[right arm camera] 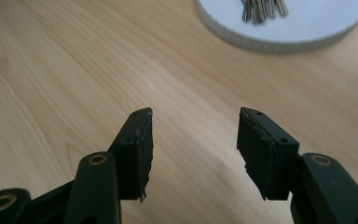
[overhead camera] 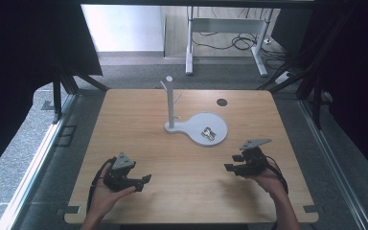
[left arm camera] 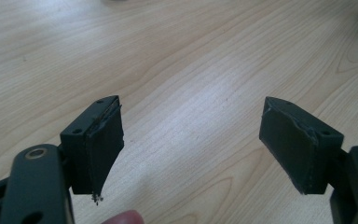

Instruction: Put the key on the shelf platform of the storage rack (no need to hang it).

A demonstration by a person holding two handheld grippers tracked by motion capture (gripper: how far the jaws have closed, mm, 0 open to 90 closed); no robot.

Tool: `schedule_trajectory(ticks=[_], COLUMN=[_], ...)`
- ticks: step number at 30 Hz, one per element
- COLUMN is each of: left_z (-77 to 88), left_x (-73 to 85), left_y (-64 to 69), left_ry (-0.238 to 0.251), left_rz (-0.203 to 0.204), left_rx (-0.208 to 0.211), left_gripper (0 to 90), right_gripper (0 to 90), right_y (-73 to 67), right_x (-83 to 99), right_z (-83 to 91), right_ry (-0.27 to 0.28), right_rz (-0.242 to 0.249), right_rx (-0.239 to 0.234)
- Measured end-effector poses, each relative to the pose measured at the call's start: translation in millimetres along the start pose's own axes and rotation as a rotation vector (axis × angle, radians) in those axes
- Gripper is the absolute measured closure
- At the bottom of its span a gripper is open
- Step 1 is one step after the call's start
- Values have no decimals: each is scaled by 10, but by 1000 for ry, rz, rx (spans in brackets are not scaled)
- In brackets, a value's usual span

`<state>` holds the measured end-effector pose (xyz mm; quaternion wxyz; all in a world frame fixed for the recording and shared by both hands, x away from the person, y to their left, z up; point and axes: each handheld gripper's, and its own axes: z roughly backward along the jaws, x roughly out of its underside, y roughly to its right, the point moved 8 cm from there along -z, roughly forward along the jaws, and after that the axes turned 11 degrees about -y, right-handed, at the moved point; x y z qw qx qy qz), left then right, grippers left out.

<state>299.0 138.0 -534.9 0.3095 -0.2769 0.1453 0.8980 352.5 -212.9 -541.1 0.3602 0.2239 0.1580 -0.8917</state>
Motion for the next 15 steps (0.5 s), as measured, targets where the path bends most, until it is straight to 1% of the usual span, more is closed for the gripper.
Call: schedule_trajectory(ticks=[2,4,5,7,8,10,15], left_z=[-1,0,1,6,7,0,-42], left_x=[0,-1,0,2,2,3,3], left_y=[4,-2,-5,-12,-15,-13,16], left_ry=[-3,-3,-3,-1,-1,-2,-13], left_rz=[-3,-3,-3,3,4,3,-7], left_rx=[-1,-1,-1,-2,-4,-4,1], left_gripper=[220,220,220,220,220,220,220], right_gripper=[463,459,461,464,464,464,452], right_y=[4,17,42,76,91,109,106], right_x=[108,199,240,278,295,315,289], right_z=[1,-15,-13,-15,-23,-42,-56], right_ry=[8,-13,-14,-2,-1,-5,12], right_rz=[-11,-9,-12,-36,-40,-41,-41], right_rx=[6,-2,3,-6,-6,5,24])
